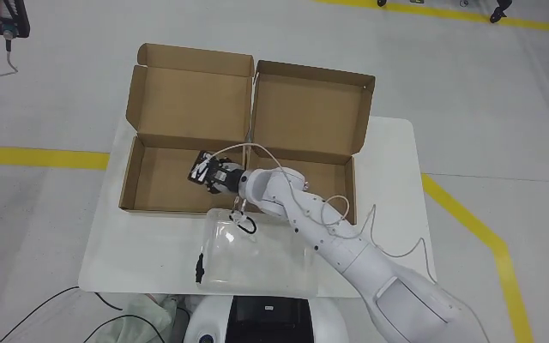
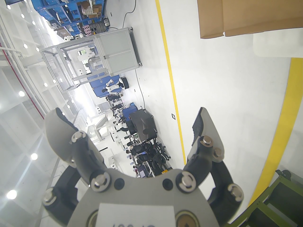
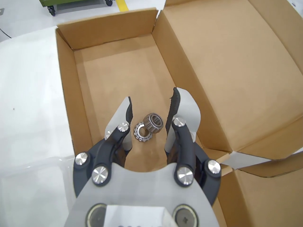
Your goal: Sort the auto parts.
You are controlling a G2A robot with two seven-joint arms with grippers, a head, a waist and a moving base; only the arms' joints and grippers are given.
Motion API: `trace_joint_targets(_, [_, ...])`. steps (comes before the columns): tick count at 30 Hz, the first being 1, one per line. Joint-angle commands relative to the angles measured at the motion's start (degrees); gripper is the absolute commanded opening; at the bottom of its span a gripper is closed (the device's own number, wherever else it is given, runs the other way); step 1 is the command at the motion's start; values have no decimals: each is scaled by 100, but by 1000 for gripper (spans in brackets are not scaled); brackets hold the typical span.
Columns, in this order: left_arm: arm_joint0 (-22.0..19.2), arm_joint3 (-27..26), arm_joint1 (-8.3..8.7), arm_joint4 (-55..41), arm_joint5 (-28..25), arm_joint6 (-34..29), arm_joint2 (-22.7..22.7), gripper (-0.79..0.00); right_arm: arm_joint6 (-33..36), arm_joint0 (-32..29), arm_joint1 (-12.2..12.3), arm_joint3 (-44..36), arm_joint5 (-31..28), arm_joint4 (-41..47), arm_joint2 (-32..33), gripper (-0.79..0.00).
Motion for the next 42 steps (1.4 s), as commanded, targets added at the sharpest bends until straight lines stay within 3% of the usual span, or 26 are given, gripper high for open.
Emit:
trace_joint_targets(1, [0, 0, 0, 0, 0, 0, 0, 0, -60, -68, 56, -179, -247, -3, 92, -474])
trace_joint_targets(11, [0, 0, 0, 0, 0, 0, 0, 0, -219, -701, 411, -1287, -802, -185, 783, -416])
trace_joint_targets(13, [0, 0, 0, 0, 0, 0, 0, 0, -223, -873, 487, -1480, -789, -236, 966, -225])
trace_joint_targets(15, [0, 0, 0, 0, 0, 0, 0, 0, -225, -1045, 556, -1660, -792, -270, 1137, -108])
trace_joint_targets(16, [0, 0, 0, 0, 0, 0, 0, 0, -227, -1125, 589, -1747, -793, -287, 1219, -12])
trace_joint_targets(17, [0, 0, 0, 0, 0, 0, 0, 0, -238, -1202, 620, -1836, -807, -302, 1296, 0])
trace_joint_targets(42, [0, 0, 0, 0, 0, 0, 0, 0, -610, -2950, 1186, -3730, -777, -584, 2853, 0])
